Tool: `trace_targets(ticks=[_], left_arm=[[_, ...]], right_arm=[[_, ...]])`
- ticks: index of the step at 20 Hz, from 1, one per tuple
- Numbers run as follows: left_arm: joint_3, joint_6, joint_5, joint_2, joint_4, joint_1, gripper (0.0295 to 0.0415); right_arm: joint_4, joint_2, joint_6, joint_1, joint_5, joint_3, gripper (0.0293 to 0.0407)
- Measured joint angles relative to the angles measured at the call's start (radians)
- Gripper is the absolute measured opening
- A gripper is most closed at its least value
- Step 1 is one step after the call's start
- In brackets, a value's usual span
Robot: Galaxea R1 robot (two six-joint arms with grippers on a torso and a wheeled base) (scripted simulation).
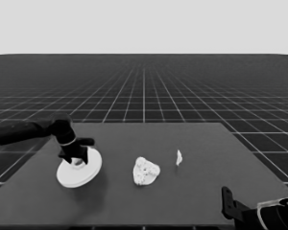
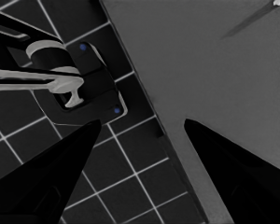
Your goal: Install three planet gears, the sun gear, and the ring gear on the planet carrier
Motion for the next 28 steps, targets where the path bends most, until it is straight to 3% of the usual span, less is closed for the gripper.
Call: trace_targets(ticks=[4, 6, 8, 10, 14, 18, 28], left_arm=[[0.000, 0.000, 0.005, 0.000, -0.007, -0.008, 0.0348], [-0.055, -0.444, 0.051, 0.423, 0.034, 0.010, 0.0349], [-0.294, -0.425, 0.048, 0.708, 0.036, 0.017, 0.0348], [-0.425, -0.379, 0.043, 0.804, 0.035, 0.019, 0.0348], [-0.497, -0.350, 0.039, 0.847, 0.035, 0.021, 0.0348], [-0.553, -0.318, 0.013, 0.864, 0.115, 0.106, 0.0348], [-0.561, -0.290, 0.008, 0.868, 0.126, 0.114, 0.0348]], right_arm=[[0.000, 0.000, 0.000, 0.000, 0.000, 0.000, 0.0385], [0.000, 0.000, 0.000, 0.000, 0.000, 0.000, 0.0385], [0.000, 0.000, 0.000, 0.000, 0.000, 0.000, 0.0385], [0.000, 0.000, 0.000, 0.000, 0.000, 0.000, 0.0385], [0.000, 0.000, 0.000, 0.000, 0.000, 0.000, 0.0385], [0.000, 0.000, 0.000, 0.000, 0.000, 0.000, 0.0385], [0.000, 0.000, 0.000, 0.000, 0.000, 0.000, 0.0385]])
